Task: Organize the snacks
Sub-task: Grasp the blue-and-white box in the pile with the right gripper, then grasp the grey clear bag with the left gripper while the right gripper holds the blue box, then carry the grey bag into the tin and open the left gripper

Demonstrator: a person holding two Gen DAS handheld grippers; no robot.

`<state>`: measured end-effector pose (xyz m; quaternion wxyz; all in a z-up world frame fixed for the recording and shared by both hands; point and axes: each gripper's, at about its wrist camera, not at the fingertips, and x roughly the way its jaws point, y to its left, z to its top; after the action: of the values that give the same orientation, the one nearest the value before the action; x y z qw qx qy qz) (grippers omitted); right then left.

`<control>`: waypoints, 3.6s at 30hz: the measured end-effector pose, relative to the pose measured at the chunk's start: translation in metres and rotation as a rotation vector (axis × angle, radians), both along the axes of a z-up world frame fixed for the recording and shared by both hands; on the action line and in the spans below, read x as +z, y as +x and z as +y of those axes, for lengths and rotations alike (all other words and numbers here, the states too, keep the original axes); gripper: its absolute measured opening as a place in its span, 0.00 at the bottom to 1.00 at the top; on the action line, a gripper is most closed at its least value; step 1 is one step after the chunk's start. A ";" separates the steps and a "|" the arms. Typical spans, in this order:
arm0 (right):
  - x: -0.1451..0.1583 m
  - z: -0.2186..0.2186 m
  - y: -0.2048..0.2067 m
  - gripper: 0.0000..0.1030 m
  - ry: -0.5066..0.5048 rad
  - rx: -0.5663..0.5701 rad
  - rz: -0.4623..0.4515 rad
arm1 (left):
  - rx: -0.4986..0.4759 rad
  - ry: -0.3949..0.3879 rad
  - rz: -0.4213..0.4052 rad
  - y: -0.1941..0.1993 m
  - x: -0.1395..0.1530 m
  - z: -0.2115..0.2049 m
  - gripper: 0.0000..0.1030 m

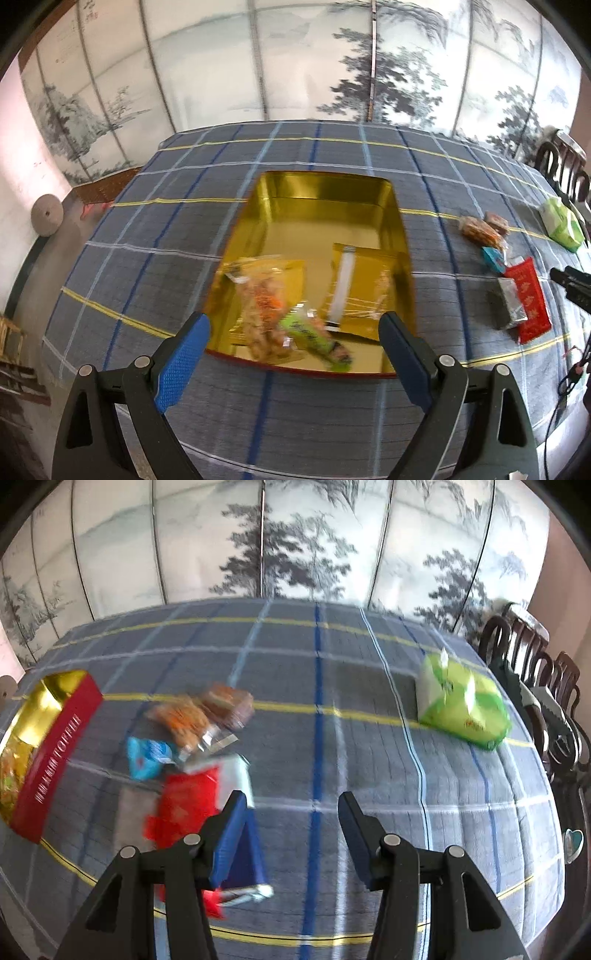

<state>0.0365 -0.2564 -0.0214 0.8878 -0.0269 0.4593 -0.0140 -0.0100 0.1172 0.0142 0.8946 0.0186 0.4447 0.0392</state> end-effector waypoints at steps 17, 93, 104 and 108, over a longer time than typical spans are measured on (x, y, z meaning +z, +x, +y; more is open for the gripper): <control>-0.034 0.040 0.000 0.51 0.069 0.189 0.036 | -0.102 0.037 0.061 0.012 -0.012 -0.065 0.89; -0.050 -0.039 0.021 0.51 0.064 0.013 -0.054 | -0.223 -0.171 0.259 0.048 -0.073 -0.173 0.30; -0.050 -0.038 0.021 0.51 0.060 0.012 -0.055 | -0.245 -0.128 0.177 0.040 -0.043 -0.161 0.30; -0.050 -0.038 0.021 0.51 0.059 0.012 -0.055 | -0.227 -0.119 0.139 0.039 -0.028 -0.140 0.30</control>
<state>0.0578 -0.2943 -0.0717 0.9004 -0.0030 0.4349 0.0042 0.0286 -0.0232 -0.0142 0.8599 0.0183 0.5022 -0.0901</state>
